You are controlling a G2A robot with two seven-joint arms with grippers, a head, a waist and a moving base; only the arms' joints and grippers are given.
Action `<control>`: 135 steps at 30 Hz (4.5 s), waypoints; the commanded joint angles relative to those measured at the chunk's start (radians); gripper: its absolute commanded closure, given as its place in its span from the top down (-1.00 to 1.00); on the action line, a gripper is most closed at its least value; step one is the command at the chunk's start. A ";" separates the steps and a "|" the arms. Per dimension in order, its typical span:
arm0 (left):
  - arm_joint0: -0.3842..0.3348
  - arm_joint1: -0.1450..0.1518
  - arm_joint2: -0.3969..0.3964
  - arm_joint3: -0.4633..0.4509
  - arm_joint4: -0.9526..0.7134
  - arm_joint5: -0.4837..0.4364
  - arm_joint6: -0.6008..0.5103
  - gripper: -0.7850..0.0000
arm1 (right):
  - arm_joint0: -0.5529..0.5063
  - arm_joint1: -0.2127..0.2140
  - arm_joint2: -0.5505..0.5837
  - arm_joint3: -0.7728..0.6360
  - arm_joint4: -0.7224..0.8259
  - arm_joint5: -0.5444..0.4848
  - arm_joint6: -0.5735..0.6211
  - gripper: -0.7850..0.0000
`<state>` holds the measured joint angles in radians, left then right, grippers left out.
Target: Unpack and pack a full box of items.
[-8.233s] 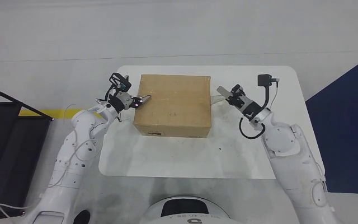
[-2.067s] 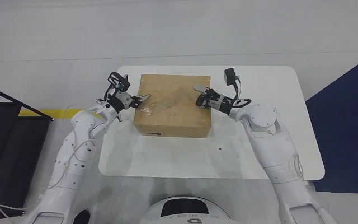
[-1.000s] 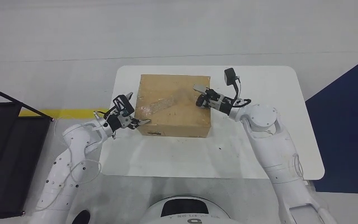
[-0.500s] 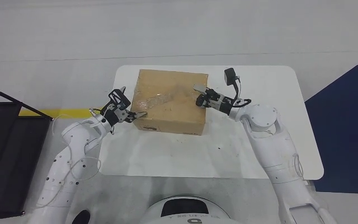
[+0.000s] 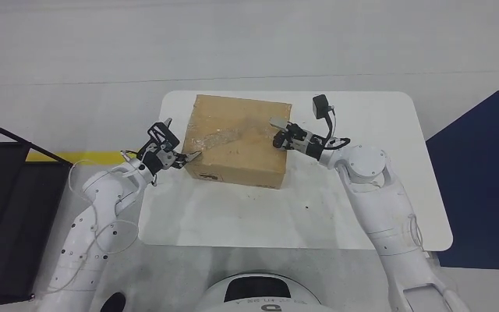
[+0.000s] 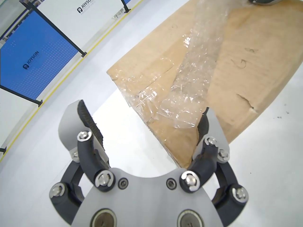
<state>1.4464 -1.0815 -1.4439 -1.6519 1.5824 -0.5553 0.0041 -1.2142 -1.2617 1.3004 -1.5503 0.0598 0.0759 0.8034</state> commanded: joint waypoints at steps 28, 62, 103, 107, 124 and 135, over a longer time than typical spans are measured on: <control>-0.080 -0.022 -0.008 0.082 -0.172 0.264 -0.075 1.00 | -0.010 0.000 -0.008 -0.008 -0.002 -0.007 -0.011 1.00; -0.207 -0.056 0.018 0.447 -0.540 0.307 -0.171 1.00 | 0.048 0.008 -0.071 0.016 -0.007 0.051 -0.050 1.00; -0.231 -0.089 0.035 0.382 -1.010 0.165 -0.167 1.00 | 0.033 0.035 -0.031 -0.013 0.006 0.065 -0.056 1.00; -0.279 -0.101 0.060 0.444 -1.206 0.170 -0.288 1.00 | 0.031 0.037 -0.027 -0.008 0.008 0.059 -0.058 1.00; -0.368 -0.122 0.135 0.542 -1.270 0.143 -0.333 -0.23 | 0.006 0.047 -0.015 -0.020 0.017 0.056 -0.071 1.00; -0.364 -0.119 0.122 0.546 -1.306 0.103 -0.354 -1.00 | 0.019 0.048 -0.030 -0.005 0.026 0.058 -0.080 1.00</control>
<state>1.0817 -1.2016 -1.3188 -1.1052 0.2785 -0.4509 -0.3474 -1.1965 -1.2133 1.2725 -1.5575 0.0845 0.1336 0.7241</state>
